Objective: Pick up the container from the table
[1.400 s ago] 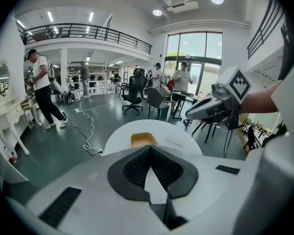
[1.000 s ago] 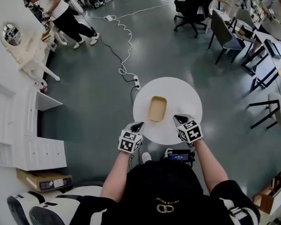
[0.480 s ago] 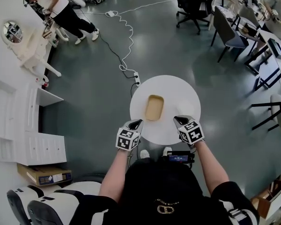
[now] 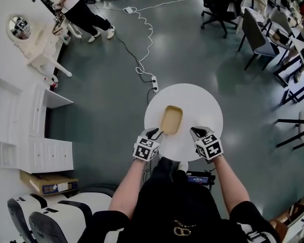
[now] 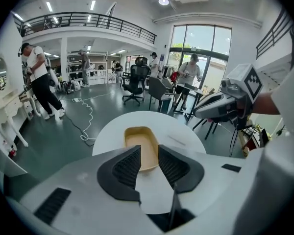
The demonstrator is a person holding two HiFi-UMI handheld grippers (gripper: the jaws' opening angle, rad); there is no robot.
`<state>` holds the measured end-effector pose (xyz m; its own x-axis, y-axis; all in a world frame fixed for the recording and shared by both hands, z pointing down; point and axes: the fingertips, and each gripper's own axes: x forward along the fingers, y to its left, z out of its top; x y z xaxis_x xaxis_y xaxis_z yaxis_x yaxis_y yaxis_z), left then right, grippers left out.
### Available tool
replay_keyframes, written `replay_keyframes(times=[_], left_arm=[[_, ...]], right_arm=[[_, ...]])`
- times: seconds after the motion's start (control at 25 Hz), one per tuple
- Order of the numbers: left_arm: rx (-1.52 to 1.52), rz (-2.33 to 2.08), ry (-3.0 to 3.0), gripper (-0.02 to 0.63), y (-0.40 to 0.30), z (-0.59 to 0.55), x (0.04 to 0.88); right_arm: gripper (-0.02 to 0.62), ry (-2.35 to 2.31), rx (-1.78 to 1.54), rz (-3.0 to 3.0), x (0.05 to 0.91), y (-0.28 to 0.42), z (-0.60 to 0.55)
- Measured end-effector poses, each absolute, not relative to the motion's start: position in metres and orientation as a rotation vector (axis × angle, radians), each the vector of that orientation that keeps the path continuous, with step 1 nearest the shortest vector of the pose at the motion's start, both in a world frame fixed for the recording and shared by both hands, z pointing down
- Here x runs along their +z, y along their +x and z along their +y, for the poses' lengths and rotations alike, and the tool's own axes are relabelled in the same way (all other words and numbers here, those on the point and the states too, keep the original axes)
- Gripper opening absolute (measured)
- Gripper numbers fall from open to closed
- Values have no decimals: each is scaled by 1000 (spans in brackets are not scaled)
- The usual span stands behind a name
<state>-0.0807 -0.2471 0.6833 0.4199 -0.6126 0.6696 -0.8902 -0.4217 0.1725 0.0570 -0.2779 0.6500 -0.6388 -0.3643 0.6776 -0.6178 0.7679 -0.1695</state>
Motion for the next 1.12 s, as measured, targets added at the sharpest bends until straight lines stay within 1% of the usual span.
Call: replay_keyframes(times=[0.04,0.2,0.36,0.48,0.92,1.12], left_arm=[[732,-1259,2163,117,-81,-251,687],[781,-1271,2135,118,-90,-267,703],[794,-1249,2083,154,-93,-279,725],[831,-1221,2036,156,-93,-286,741],[911,-1189,1925,150,-102,-304,798],[933,-1185,1899,107,-100,-307,814]], right_arm=[[66,731,522,-2320,652,55,-280],[66,718,522,-2315,655,42,-285],[66,719,543,-2302,660,35,-292],[66,724,568,-2290,669,32,-298],[66,717,598,-2230,693,24,-313],[66,726,630,-2210,700,27,-318]])
